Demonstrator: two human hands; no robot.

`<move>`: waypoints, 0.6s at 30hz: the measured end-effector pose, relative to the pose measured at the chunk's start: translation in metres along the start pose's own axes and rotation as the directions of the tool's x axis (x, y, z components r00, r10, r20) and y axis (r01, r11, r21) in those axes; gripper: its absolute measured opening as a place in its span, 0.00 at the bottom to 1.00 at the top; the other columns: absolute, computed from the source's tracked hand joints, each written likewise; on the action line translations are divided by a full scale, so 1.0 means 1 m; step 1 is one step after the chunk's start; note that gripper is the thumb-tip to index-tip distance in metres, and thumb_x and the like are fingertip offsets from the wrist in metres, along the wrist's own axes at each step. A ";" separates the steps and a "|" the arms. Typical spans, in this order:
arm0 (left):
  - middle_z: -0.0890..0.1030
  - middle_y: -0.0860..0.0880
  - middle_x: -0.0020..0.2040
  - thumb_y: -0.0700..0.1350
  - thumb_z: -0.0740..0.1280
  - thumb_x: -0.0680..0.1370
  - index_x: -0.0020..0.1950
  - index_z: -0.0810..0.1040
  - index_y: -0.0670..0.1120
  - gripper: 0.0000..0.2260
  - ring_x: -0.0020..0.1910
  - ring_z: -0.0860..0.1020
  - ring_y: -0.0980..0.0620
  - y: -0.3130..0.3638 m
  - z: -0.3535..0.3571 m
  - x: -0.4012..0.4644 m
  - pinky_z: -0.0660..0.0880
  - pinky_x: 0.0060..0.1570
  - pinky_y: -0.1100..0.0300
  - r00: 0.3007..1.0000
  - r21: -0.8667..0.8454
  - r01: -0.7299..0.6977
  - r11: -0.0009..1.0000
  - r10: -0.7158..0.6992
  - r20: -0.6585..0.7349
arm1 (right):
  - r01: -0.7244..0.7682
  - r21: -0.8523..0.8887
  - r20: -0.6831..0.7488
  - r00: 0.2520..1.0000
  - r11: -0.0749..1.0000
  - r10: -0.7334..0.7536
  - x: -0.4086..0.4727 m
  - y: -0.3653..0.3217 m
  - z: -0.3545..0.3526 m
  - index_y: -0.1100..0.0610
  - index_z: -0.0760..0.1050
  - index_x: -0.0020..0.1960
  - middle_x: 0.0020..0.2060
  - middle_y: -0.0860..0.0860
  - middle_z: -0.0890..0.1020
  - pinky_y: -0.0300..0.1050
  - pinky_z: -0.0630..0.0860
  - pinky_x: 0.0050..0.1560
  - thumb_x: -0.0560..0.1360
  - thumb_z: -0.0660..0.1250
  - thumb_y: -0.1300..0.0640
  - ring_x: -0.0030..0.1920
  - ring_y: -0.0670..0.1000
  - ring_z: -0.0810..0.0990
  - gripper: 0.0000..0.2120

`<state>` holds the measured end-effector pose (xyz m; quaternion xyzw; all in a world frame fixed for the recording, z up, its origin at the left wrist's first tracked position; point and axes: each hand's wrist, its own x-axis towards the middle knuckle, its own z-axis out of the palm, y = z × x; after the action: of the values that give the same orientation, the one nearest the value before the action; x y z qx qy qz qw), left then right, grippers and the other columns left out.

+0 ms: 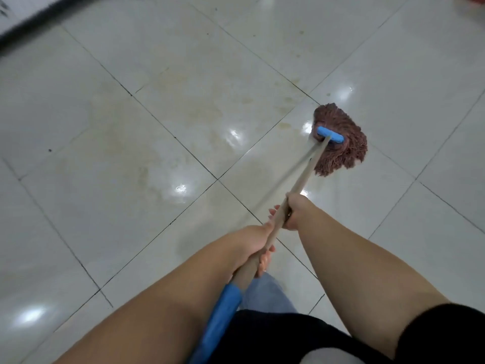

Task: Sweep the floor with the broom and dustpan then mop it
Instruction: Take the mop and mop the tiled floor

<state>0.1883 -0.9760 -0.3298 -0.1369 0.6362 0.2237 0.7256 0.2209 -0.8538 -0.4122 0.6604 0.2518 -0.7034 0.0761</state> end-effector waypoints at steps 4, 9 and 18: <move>0.65 0.52 0.16 0.62 0.50 0.79 0.37 0.65 0.44 0.23 0.13 0.61 0.58 -0.088 -0.021 -0.016 0.60 0.17 0.74 0.999 0.005 -0.035 0.999 0.035 -0.016 | 0.006 -0.042 0.028 1.000 0.999 -0.005 -0.014 0.074 0.013 0.62 0.66 0.50 0.36 0.57 0.71 0.52 0.74 0.40 0.81 0.56 0.58 0.34 0.55 0.74 0.07; 0.65 0.52 0.17 0.65 0.49 0.78 0.39 0.66 0.45 0.24 0.13 0.62 0.58 -0.228 -0.062 -0.036 0.61 0.18 0.74 0.991 0.078 -0.027 0.997 0.037 -0.128 | -0.095 -0.221 0.123 0.985 0.971 0.125 -0.034 0.199 0.042 0.62 0.67 0.44 0.36 0.58 0.74 0.51 0.74 0.35 0.79 0.56 0.59 0.37 0.57 0.77 0.08; 0.66 0.51 0.20 0.67 0.51 0.76 0.41 0.67 0.46 0.24 0.16 0.63 0.54 -0.529 -0.114 -0.103 0.64 0.21 0.69 0.969 0.053 0.116 0.992 -0.102 -0.227 | -0.107 -0.773 0.249 0.855 0.626 0.454 -0.122 0.453 0.091 0.59 0.69 0.42 0.39 0.55 0.80 0.48 0.75 0.38 0.81 0.52 0.50 0.40 0.55 0.80 0.16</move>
<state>0.3442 -1.5024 -0.2916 -0.1721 0.7123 0.1457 0.6646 0.3535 -1.3133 -0.4091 0.4360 0.3808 -0.6449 0.4990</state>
